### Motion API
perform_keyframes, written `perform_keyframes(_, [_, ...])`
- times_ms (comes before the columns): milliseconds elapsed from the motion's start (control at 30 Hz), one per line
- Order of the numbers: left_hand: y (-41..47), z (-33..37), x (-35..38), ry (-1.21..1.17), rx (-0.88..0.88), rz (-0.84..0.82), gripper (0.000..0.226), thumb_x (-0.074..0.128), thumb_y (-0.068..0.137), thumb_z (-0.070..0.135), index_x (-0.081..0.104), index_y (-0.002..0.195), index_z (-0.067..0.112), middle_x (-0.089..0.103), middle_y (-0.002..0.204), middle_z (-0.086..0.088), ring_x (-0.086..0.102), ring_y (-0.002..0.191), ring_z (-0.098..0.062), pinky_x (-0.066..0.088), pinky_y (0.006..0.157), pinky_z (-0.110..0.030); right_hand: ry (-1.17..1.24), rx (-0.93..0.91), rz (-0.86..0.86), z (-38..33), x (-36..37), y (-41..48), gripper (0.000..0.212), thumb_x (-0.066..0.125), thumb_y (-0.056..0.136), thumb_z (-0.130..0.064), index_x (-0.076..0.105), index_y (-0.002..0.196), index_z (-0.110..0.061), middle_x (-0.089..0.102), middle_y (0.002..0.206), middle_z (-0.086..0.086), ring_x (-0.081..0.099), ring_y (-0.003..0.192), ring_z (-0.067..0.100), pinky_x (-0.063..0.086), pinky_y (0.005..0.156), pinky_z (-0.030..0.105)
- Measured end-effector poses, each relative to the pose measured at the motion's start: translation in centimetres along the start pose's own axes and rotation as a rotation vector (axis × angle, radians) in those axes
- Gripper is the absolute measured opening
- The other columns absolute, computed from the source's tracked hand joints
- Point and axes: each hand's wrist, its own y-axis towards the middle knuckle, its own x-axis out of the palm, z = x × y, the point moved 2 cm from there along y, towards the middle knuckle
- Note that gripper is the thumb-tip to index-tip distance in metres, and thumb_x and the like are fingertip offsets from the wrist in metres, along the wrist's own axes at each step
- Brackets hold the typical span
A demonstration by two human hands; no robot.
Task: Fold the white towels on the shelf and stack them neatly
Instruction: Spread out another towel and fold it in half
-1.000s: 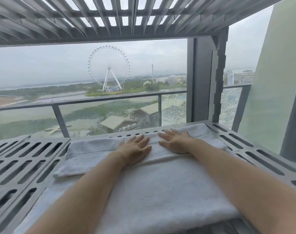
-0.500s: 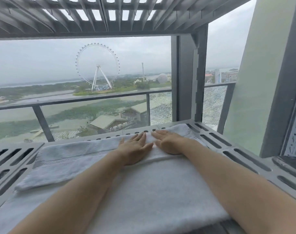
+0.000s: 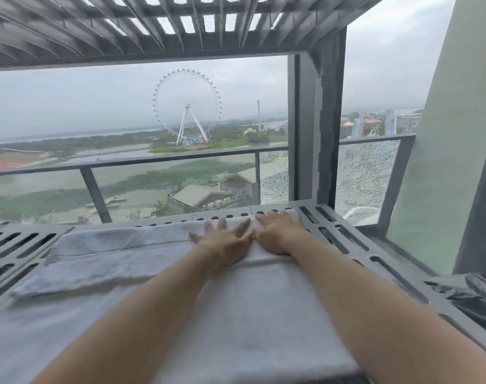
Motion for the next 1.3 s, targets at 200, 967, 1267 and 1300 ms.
perform_keyframes(200, [-0.2, -1.3, -0.7, -0.234, 0.082, 0.086, 0.048, 0.028, 0.094, 0.054, 0.029, 0.14, 0.043, 0.013, 0.157, 0.002, 0.007, 0.144, -0.018, 0.002, 0.113, -0.057, 0.02, -0.022, -0.013, -0.2, -0.4, -0.9, 0.059, 0.02, 0.091, -0.049, 0.018, 0.145, -0.027, 0.012, 0.156, 0.005, 0.007, 0.143, 0.028, -0.001, 0.114, 0.05])
perform_keyframes(967, [-5.3, -24.5, -2.8, -0.012, -0.05, 0.014, 0.057, 0.016, 0.09, 0.064, 0.008, 0.144, 0.047, 0.001, 0.158, 0.006, 0.001, 0.144, -0.018, -0.003, 0.111, -0.056, 0.014, -0.211, -0.152, -22.3, 3.0, 0.5, 0.054, 0.017, 0.093, -0.056, 0.012, 0.144, -0.04, 0.001, 0.156, -0.015, -0.002, 0.144, 0.016, -0.008, 0.104, 0.066])
perform_keyframes(1267, [-5.0, -24.5, -2.6, -0.047, 0.076, 0.16, 0.057, 0.026, 0.09, 0.061, 0.029, 0.142, 0.037, 0.024, 0.154, 0.003, 0.021, 0.141, -0.023, 0.013, 0.111, -0.059, 0.084, -0.169, -0.036, -22.0, 2.7, 0.0, 0.051, 0.03, 0.09, -0.058, 0.029, 0.139, -0.042, 0.018, 0.154, -0.015, 0.014, 0.142, 0.017, 0.005, 0.108, 0.063])
perform_keyframes(1300, [-5.4, -24.3, -2.8, -0.101, 0.182, 0.229, 0.054, 0.033, 0.091, 0.057, 0.041, 0.137, 0.031, 0.036, 0.148, 0.001, 0.031, 0.136, -0.021, 0.022, 0.111, -0.051, 0.162, -0.196, 0.042, -22.0, 2.4, -0.5, 0.047, 0.037, 0.091, -0.052, 0.041, 0.135, -0.036, 0.03, 0.15, -0.01, 0.026, 0.138, 0.017, 0.016, 0.111, 0.055])
